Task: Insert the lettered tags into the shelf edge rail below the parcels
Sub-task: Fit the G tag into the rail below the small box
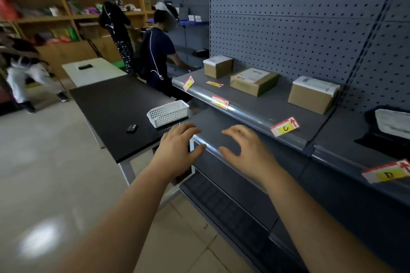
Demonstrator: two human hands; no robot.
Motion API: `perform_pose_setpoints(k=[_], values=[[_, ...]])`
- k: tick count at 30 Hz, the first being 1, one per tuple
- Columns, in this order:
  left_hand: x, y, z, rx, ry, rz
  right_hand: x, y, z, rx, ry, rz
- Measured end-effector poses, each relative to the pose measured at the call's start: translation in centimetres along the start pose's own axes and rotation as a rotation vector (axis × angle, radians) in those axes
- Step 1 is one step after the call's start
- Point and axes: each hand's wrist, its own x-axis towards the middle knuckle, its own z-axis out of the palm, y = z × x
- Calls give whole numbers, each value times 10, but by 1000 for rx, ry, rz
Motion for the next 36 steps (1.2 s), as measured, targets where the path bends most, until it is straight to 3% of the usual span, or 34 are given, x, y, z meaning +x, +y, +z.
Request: perform_pose_setpoints(k=[14, 22, 29, 36], values=[[93, -134, -2, -54, 4, 37, 142, -16, 72, -101, 5, -23], [166, -231, 0, -169, -54, 187, 207, -42, 120, -182, 115, 101], [214, -250, 20, -267, -89, 370, 221, -51, 126, -352, 155, 230], [254, -241, 51, -323, -105, 441, 236, -30, 112, -405, 188, 345]])
